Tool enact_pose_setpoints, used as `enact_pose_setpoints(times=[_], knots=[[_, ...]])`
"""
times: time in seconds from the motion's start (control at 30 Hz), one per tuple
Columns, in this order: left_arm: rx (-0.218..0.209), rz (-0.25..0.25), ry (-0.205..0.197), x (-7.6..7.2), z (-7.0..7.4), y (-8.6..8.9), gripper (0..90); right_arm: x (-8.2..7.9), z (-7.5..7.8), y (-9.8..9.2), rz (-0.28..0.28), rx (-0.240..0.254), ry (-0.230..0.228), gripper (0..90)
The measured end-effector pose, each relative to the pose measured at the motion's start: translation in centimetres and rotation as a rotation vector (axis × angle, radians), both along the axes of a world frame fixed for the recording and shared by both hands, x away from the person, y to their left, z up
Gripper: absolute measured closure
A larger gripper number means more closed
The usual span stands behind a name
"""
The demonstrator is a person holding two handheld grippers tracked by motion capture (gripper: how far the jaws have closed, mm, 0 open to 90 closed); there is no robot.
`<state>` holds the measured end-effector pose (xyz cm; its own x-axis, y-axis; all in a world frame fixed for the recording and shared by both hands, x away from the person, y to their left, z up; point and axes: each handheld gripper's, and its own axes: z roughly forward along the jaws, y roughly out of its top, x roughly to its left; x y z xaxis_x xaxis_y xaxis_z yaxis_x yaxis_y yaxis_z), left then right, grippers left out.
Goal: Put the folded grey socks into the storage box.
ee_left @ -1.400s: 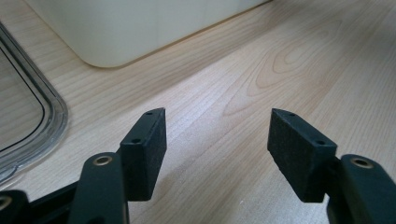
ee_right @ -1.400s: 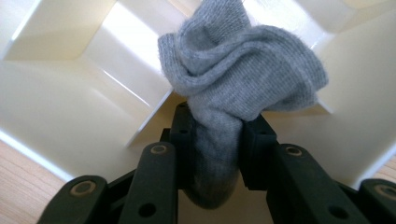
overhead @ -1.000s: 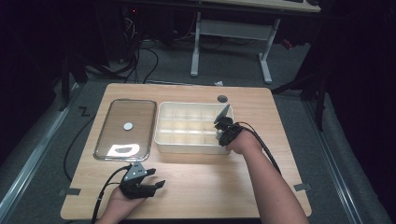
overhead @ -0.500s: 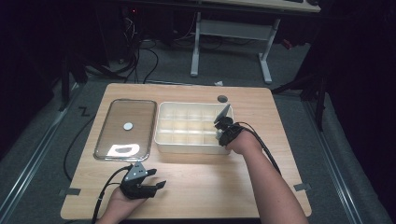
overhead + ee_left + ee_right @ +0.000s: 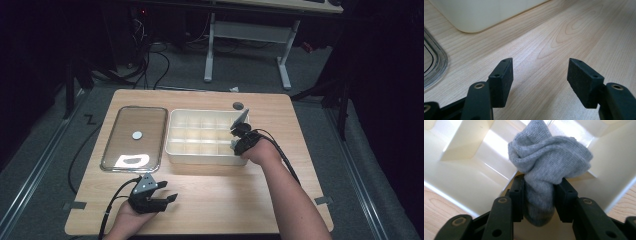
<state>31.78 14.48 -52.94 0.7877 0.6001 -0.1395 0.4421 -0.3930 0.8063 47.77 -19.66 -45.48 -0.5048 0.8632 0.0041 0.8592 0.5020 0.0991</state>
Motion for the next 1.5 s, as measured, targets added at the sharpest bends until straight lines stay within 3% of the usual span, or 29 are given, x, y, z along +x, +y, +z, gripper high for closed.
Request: enact_pose_setpoints(times=[0.3,0.37,0.47,0.5,0.57,0.67,0.77,0.83,0.9,1.03,1.17,1.5], knots=[[-0.017,-0.002,0.016,0.0,0.0,0.1,38.3,-0.4,1.9,-0.4,-0.029,0.034,-0.025,59.6],[-0.028,0.002,0.010,0.1,0.2,0.3,38.4,-0.5,3.1,-0.7,-0.043,0.062,-0.048,60.0],[-0.032,0.011,0.014,0.2,0.2,0.4,38.5,-0.5,3.6,-0.9,-0.026,0.068,-0.056,62.2],[-0.030,0.012,0.013,0.1,0.2,0.4,38.9,-0.7,4.2,-1.0,-0.021,0.080,-0.074,76.0],[-0.013,0.003,-0.003,-0.1,0.3,0.3,39.4,-0.8,4.5,-0.9,-0.004,0.076,-0.087,87.0],[-0.005,0.000,-0.001,0.1,0.3,0.2,39.8,-0.5,4.9,-0.6,0.028,0.058,-0.125,90.0],[0.006,-0.008,-0.001,0.1,0.2,-0.1,39.9,0.0,4.5,-0.2,0.025,0.054,-0.141,90.0],[0.017,-0.010,-0.003,0.0,0.2,-0.1,39.9,0.3,3.9,0.3,0.025,0.036,-0.127,90.0],[0.009,-0.006,-0.007,-0.1,0.2,0.0,39.9,0.3,2.8,0.7,0.048,-0.019,-0.114,90.0],[0.006,-0.005,-0.003,-0.1,0.2,0.1,39.8,0.5,1.7,0.9,0.044,-0.047,-0.095,90.0],[0.004,-0.004,-0.007,-0.1,0.2,0.1,39.9,0.7,0.4,1.3,0.044,-0.090,-0.045,90.0],[0.005,-0.007,0.000,-0.1,0.2,0.2,40.1,2.1,-1.3,1.5,-0.008,-0.090,0.047,90.0]])
